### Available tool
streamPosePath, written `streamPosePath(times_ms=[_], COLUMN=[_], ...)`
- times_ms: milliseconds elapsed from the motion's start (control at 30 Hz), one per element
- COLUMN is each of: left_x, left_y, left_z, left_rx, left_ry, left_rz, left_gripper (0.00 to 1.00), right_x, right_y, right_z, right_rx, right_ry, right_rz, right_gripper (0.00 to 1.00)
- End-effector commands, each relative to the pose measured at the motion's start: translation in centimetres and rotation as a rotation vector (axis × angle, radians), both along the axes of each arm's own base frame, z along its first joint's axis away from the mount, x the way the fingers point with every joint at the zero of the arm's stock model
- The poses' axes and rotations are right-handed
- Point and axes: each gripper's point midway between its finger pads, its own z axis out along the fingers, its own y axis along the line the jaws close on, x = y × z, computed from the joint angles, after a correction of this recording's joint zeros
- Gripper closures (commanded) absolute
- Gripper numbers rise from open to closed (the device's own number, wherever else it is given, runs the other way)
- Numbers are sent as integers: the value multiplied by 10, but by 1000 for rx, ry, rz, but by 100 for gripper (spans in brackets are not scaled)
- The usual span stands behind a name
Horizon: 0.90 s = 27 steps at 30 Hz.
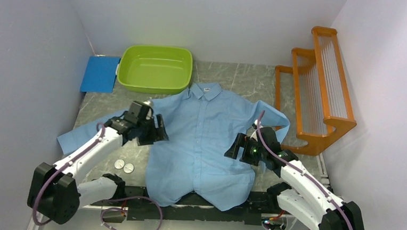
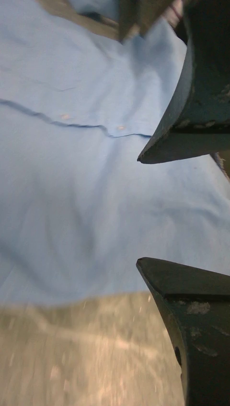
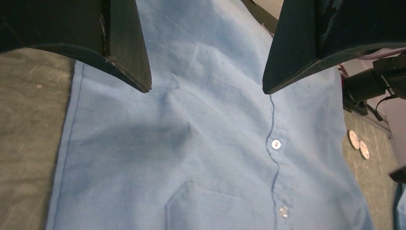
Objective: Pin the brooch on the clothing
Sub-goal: Flatten out the clothes at the center of the board, then pick up the brooch from the center of the board.
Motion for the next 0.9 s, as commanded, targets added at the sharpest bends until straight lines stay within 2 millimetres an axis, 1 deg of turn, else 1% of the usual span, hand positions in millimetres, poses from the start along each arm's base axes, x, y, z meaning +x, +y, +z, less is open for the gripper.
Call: streamPosePath(times_ms=[0,67,133,233,300,367,433,567,667,733,767,867], left_x=[-26,-36,-46,-60,-70,-74,-75,-60,-46,-38,-32,-30], left_y=[-49,-66,-81,-94,-101,-102,-102,-94,-76,-58,-44,-5], left_z=[13,6,-5,-30,-40,-44,-39,-7,9,16,17,17], left_rx=[-10,20,50,110,123,123,109,73,11,-26,-32,-30], left_ry=[3,10,37,107,135,138,124,5,-37,-54,-57,-35], left_rz=[-144,-197,-240,-276,-296,-303,-300,-251,-157,-70,-3,174], left_gripper=[25,26,28,31,31,30,26,19,21,22,23,27], right_x=[10,8,4,-1,-1,1,4,7,7,5,4,3], right_y=[7,11,13,15,14,13,12,17,23,27,28,30], right_z=[29,28,24,17,19,25,31,40,40,38,38,36], right_rx=[2,2,-4,-15,-18,-22,-26,-4,22,35,39,42], right_ry=[-98,-88,-69,-38,-47,-77,-103,-128,-124,-115,-113,-110], right_rz=[78,109,129,136,131,126,122,135,155,169,176,189], right_gripper=[11,11,12,14,14,13,13,12,12,12,12,12])
